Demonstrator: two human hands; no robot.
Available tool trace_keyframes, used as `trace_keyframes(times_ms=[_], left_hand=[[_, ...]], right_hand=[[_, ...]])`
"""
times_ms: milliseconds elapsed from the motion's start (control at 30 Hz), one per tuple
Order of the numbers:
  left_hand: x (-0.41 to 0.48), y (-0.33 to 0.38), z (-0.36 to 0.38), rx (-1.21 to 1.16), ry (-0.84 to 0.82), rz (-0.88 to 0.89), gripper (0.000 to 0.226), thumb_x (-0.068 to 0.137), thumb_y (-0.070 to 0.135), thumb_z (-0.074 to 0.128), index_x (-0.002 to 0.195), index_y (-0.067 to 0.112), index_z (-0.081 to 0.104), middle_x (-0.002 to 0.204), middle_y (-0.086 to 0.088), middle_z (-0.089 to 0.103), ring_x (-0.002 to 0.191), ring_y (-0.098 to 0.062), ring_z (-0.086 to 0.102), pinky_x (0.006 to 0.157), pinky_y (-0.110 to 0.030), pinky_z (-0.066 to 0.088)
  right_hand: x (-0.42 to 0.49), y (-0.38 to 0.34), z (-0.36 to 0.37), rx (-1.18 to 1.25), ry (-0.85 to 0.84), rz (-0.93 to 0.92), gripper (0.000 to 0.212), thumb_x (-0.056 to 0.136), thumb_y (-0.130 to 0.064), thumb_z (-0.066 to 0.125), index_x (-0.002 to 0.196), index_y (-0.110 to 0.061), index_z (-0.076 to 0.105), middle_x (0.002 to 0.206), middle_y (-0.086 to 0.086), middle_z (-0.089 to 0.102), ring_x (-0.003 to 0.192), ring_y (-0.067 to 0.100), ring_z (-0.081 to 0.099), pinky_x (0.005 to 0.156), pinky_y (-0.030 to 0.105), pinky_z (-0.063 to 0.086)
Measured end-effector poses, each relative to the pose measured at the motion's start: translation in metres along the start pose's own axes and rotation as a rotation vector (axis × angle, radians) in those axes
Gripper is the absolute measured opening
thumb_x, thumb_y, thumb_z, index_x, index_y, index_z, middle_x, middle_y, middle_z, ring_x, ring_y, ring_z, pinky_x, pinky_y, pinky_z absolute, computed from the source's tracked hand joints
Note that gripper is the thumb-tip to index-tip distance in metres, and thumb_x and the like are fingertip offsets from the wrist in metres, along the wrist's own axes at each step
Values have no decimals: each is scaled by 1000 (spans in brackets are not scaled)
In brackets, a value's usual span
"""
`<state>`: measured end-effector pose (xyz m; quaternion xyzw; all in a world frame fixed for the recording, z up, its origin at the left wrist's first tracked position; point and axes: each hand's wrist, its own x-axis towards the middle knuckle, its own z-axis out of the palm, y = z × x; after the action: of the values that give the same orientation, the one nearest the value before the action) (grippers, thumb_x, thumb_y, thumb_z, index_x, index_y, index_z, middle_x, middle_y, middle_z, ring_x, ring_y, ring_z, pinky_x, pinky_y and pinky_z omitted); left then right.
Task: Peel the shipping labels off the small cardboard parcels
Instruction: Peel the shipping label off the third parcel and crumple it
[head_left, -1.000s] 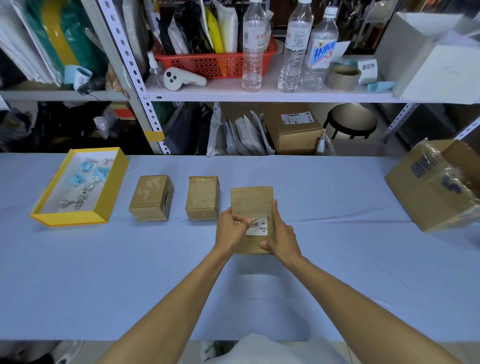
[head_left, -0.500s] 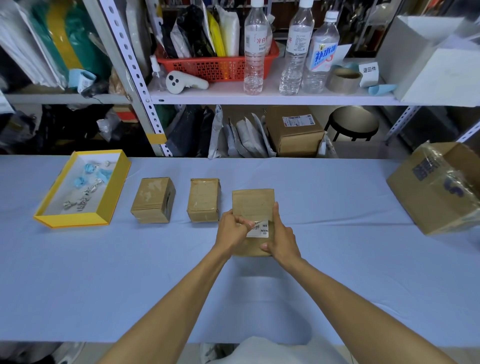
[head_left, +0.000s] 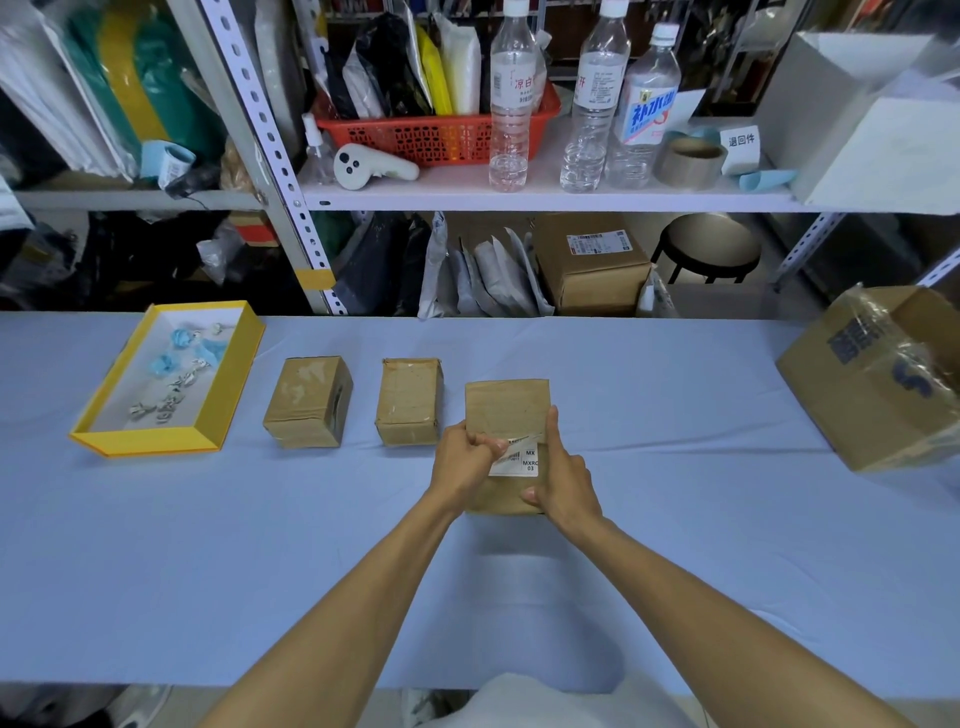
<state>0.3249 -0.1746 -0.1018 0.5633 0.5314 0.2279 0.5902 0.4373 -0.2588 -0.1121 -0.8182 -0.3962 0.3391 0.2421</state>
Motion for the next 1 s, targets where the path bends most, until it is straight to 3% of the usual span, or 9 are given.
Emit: trace_keyframes(times_ms=[267, 333, 400, 467, 567, 633, 700, 800, 1000], left_hand=[[4, -5, 2, 28, 74, 42, 18, 83, 16, 71, 75, 22, 55, 102, -9, 69, 92, -23, 68, 79, -39, 56], [1, -7, 3, 66, 80, 129, 21, 79, 10, 73, 80, 21, 56, 107, -6, 62, 89, -17, 65, 70, -28, 53], [0, -9, 3, 115, 116, 204, 21, 76, 6, 74, 85, 16, 58, 109, -1, 56, 94, -12, 57, 69, -12, 45], [2, -11, 4, 137, 141, 236, 17, 76, 7, 74, 83, 13, 60, 106, -1, 57, 99, -14, 54, 69, -7, 40], [6, -11, 6, 129, 169, 213, 16, 80, 18, 74, 73, 17, 60, 108, -5, 63, 109, -20, 56, 81, -21, 40], [6, -9, 8, 134, 162, 151, 15, 82, 21, 73, 76, 12, 63, 126, -2, 56, 125, -18, 49, 90, -23, 35], [6, -7, 9, 145, 148, 105, 19, 85, 20, 71, 86, 1, 65, 137, -1, 46, 133, -13, 39, 93, -18, 27], [10, -7, 7, 125, 121, 95, 23, 85, 18, 71, 87, -4, 67, 145, -5, 41, 138, -14, 36, 96, -18, 27], [11, -9, 8, 54, 137, 83, 16, 81, 15, 73, 68, 19, 65, 138, -4, 52, 129, -18, 50, 106, -35, 41]], right_hand=[[4, 4, -2, -157, -69, -25, 113, 86, -10, 66, 146, -32, -27, 119, 6, 58, 92, 21, 57, 79, 32, 51], [5, 5, -2, -159, -73, -37, 113, 86, -11, 66, 146, -31, -28, 119, 6, 58, 96, 22, 59, 83, 33, 52], [5, 4, -4, -156, -80, -36, 112, 87, -11, 65, 147, -30, -27, 120, 7, 58, 97, 23, 59, 83, 33, 52], [6, 3, -4, -154, -89, -31, 112, 87, -11, 65, 147, -31, -27, 120, 7, 58, 98, 23, 59, 85, 34, 52], [7, 3, -3, -127, -98, -15, 112, 88, -10, 63, 145, -34, -30, 121, 6, 59, 97, 24, 62, 89, 37, 53], [9, 3, -2, -122, -108, 10, 110, 89, -10, 62, 146, -31, -29, 121, 6, 59, 97, 24, 63, 90, 38, 52], [11, 4, 0, -69, -106, 43, 95, 93, -12, 55, 150, -28, -20, 120, 5, 61, 97, 24, 65, 92, 41, 52], [13, 4, 2, 58, -103, 105, 57, 101, -21, 33, 154, -26, 12, 118, 3, 65, 94, 24, 69, 95, 45, 49], [12, 1, 6, 210, -74, 191, 53, 98, -48, 15, 144, -29, 33, 103, 0, 69, 77, 18, 72, 91, 43, 49]])
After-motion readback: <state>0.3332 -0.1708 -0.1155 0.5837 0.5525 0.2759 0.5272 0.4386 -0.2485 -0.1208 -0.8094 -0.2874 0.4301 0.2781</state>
